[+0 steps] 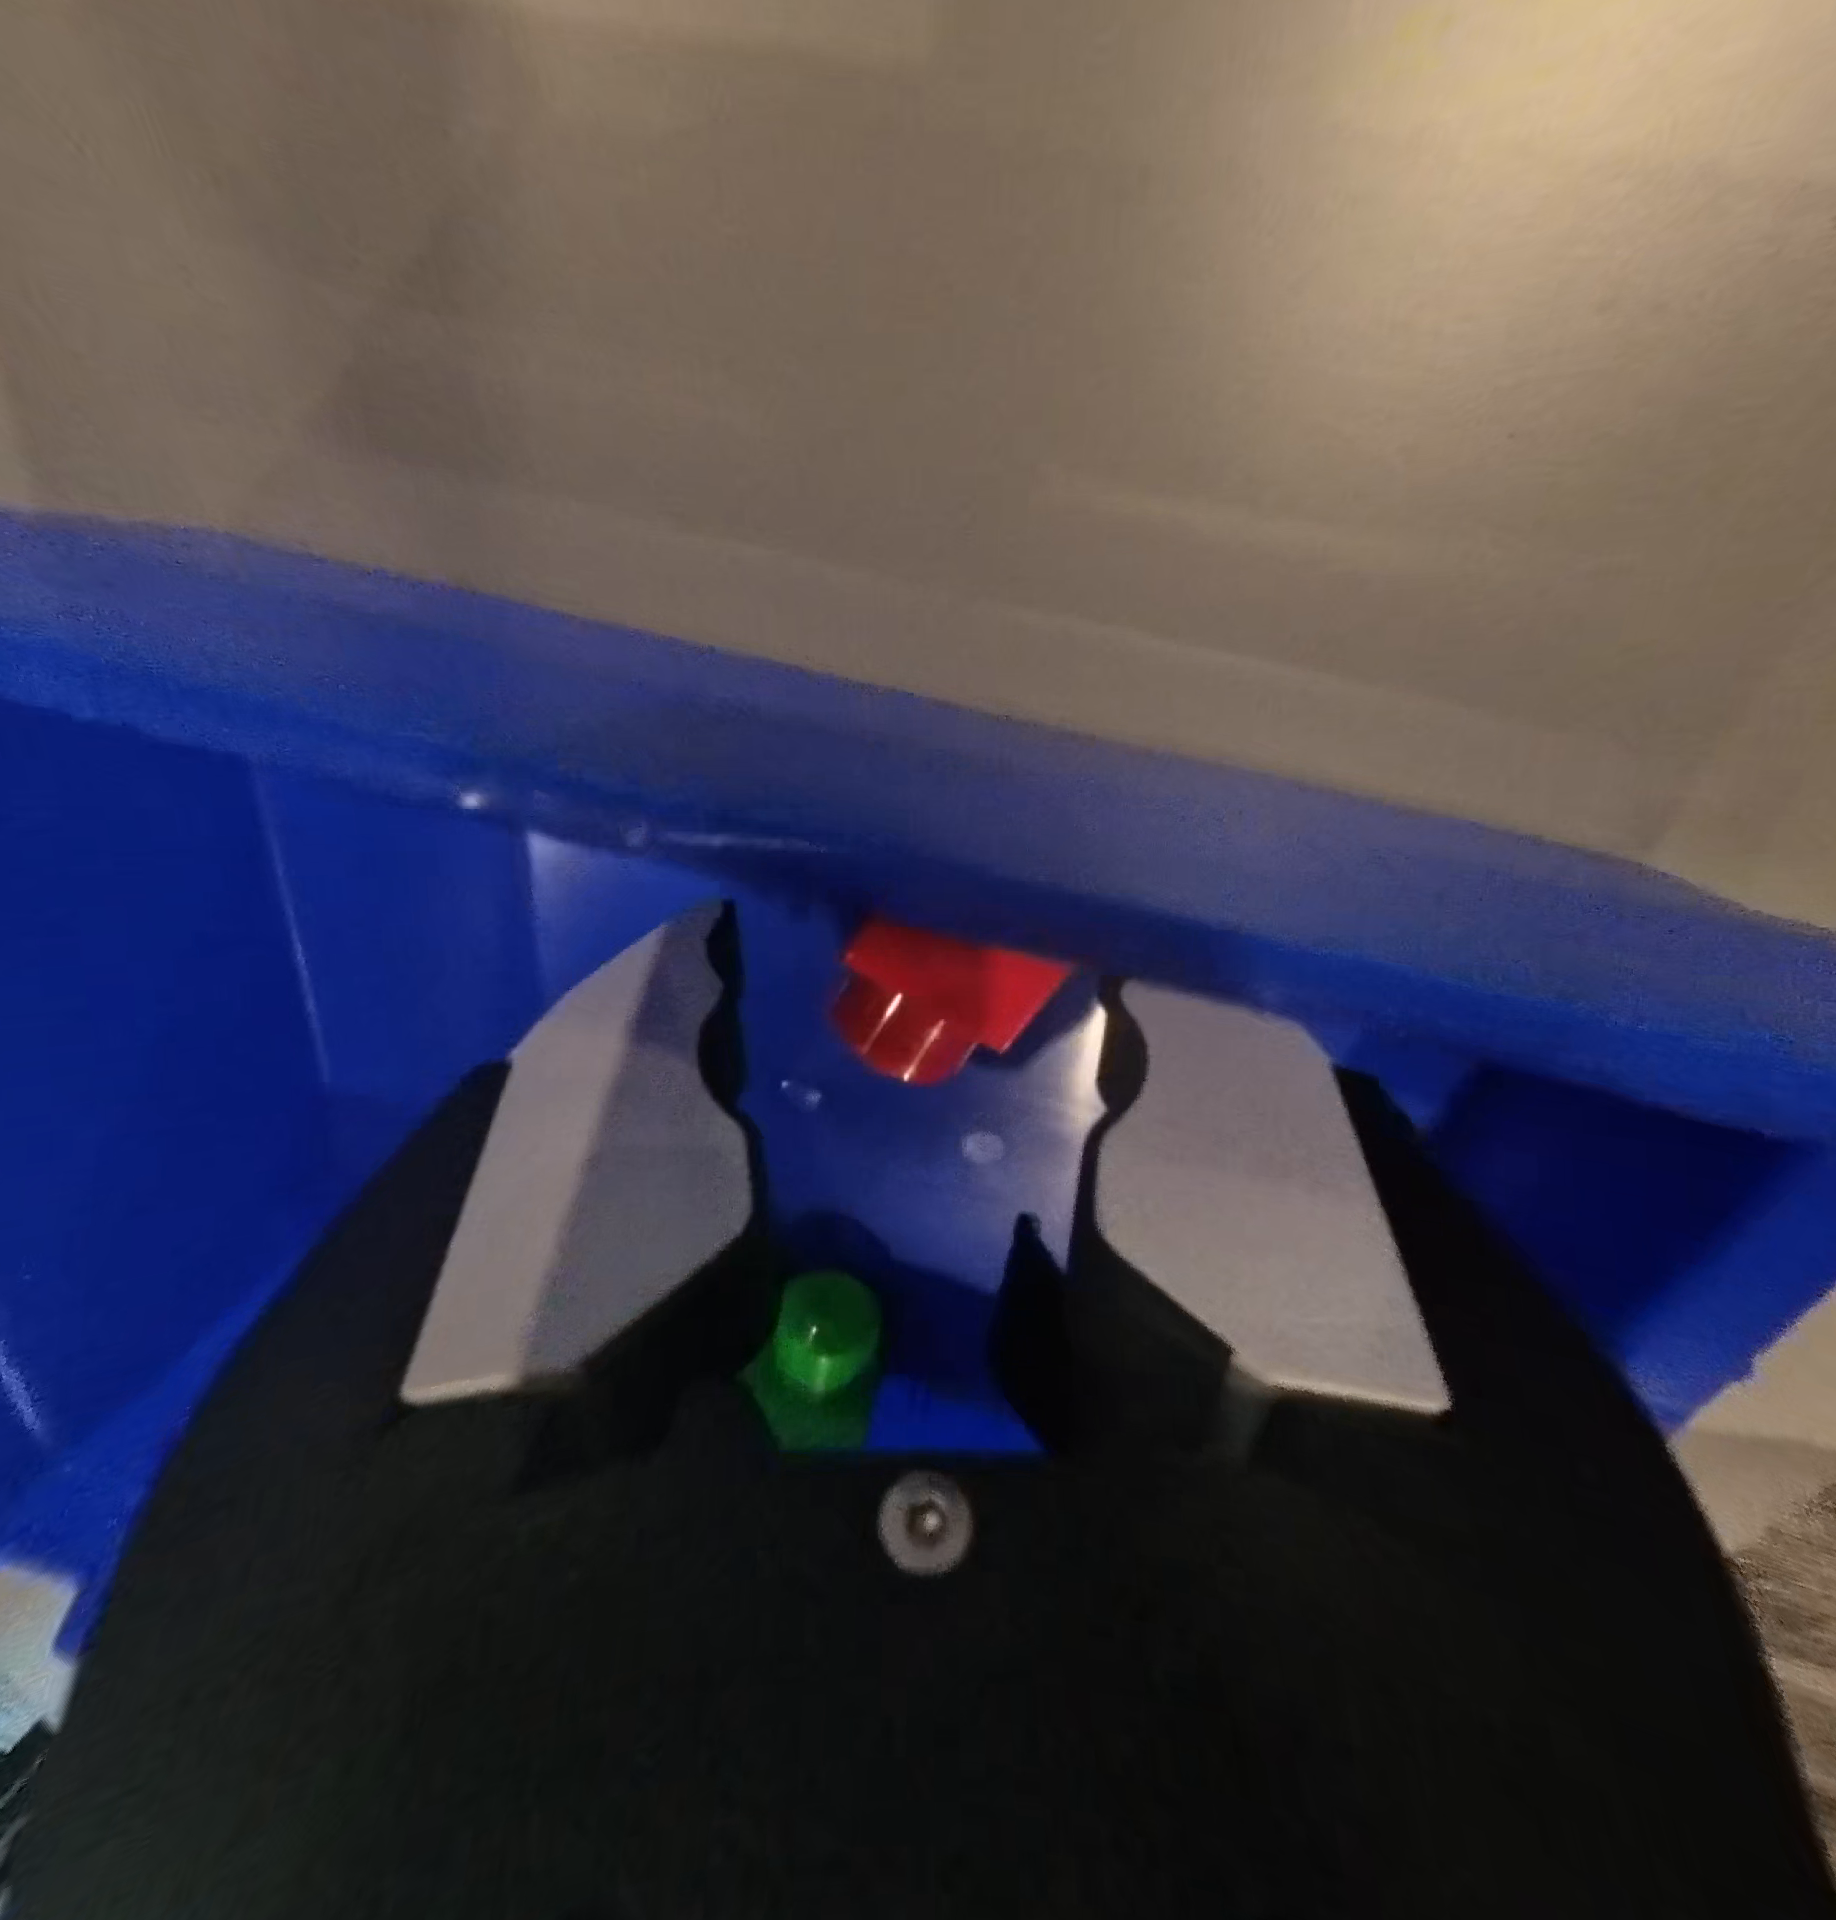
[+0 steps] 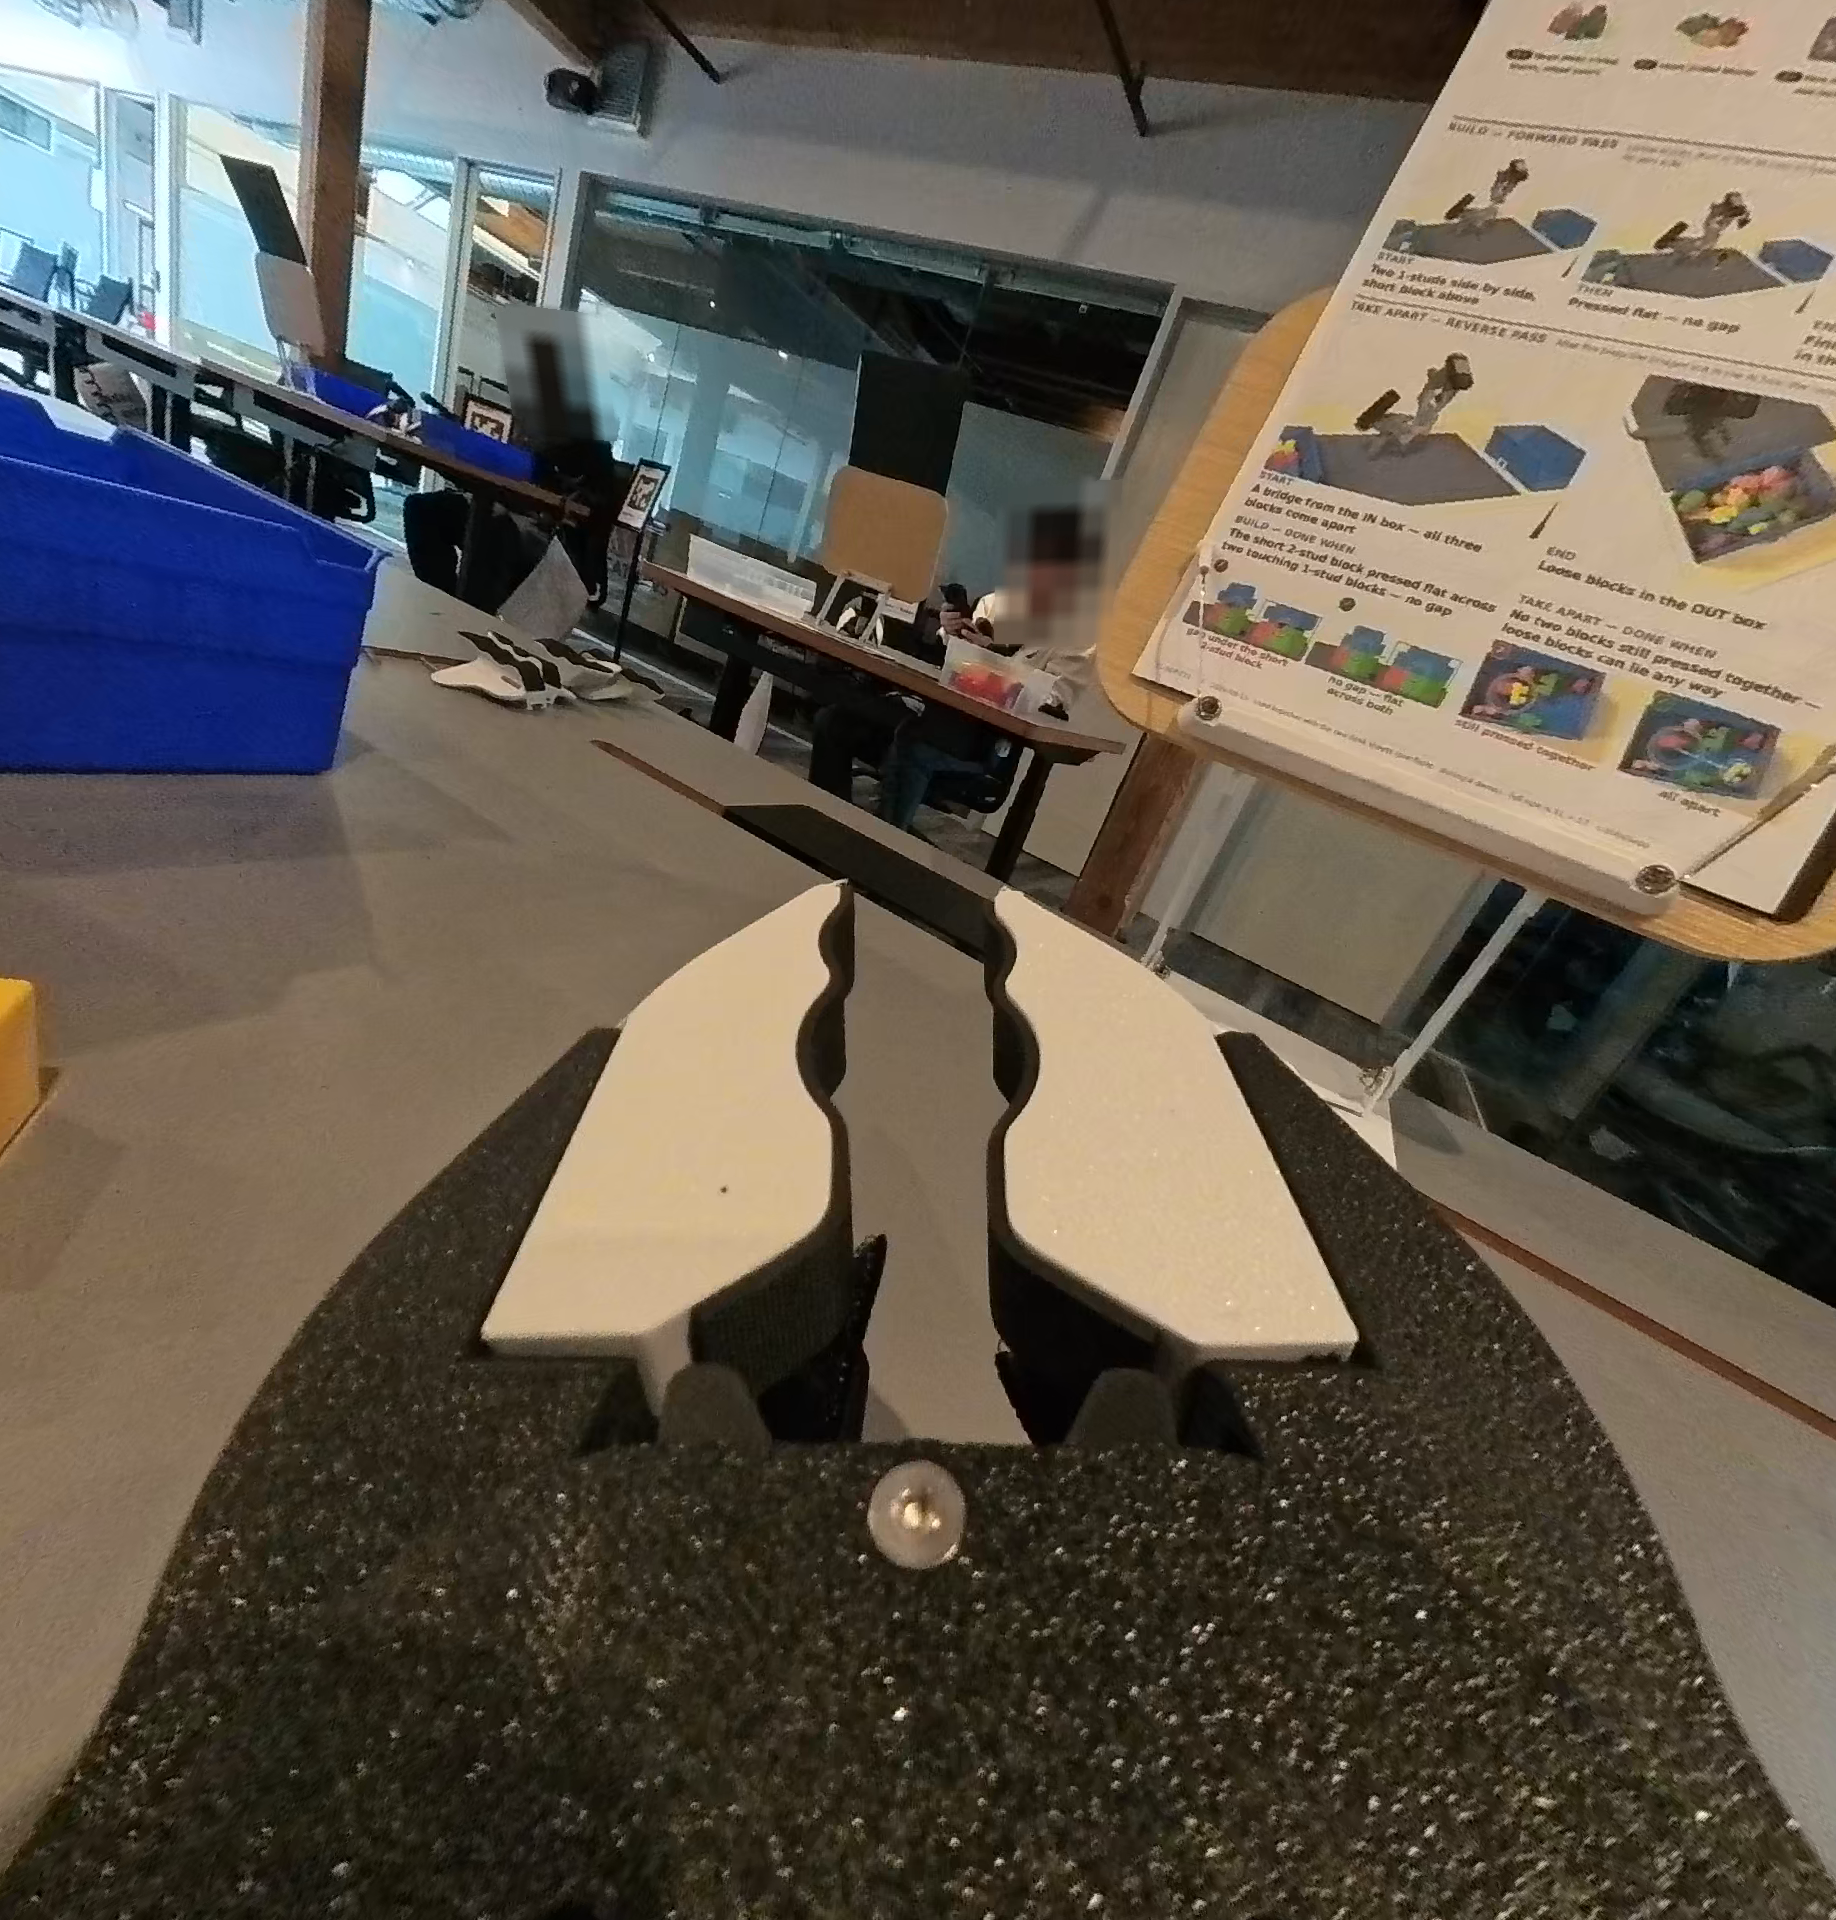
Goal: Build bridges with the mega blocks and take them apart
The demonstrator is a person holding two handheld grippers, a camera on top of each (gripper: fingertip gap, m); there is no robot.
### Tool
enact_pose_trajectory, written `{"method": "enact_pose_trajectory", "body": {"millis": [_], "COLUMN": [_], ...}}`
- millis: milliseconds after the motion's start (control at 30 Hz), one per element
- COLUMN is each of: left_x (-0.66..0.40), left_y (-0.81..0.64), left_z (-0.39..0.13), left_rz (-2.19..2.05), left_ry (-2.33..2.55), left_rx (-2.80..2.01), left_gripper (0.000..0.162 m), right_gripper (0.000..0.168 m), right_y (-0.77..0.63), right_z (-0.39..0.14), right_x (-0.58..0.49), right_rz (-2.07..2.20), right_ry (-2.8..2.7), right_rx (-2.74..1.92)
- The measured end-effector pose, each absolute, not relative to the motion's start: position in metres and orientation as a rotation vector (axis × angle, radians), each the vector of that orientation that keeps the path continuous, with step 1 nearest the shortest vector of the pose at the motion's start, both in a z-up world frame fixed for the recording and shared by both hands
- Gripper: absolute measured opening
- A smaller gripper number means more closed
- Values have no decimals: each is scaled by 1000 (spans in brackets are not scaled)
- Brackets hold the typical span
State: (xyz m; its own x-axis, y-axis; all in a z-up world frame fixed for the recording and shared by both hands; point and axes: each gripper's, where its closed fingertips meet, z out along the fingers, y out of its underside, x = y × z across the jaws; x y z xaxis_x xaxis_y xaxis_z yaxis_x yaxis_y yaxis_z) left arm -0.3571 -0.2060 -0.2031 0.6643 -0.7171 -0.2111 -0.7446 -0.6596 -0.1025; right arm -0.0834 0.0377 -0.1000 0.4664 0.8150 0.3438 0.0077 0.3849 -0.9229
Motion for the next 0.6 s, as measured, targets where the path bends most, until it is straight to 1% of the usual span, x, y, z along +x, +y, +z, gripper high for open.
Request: {"method": "enact_pose_trajectory", "body": {"millis": [33,67,100,300,367,467,600], "left_x": [-358,-358,-358,-382,-384,-378,-340], "left_y": [-206,-208,-208,-224,-231,-231,-204], "left_z": [-206,-208,-208,-194,-177,-138,-74], "left_rz": [225,216,204,387,442,507,322], "left_ry": [1200,1202,1194,1062,968,778,447], "left_rx": [-2705,-2712,-2716,-2770,-2758,-2656,-2386], "left_gripper": [64,56,44,42,42,42,42], "right_gripper": [23,23,23,23,23,23,23], "right_y": [38,38,38,39,39,39,39], "right_z": [-100,-100,-100,-99,-99,-98,-97], "right_x": [-83,-84,-84,-83,-82,-81,-80], "right_rz": [629,629,629,633,634,636,634], "right_ry": [-958,-958,-958,-947,-941,-936,-927], "right_rx": [-1056,-1056,-1056,-1058,-1060,-1058,-1057]}}
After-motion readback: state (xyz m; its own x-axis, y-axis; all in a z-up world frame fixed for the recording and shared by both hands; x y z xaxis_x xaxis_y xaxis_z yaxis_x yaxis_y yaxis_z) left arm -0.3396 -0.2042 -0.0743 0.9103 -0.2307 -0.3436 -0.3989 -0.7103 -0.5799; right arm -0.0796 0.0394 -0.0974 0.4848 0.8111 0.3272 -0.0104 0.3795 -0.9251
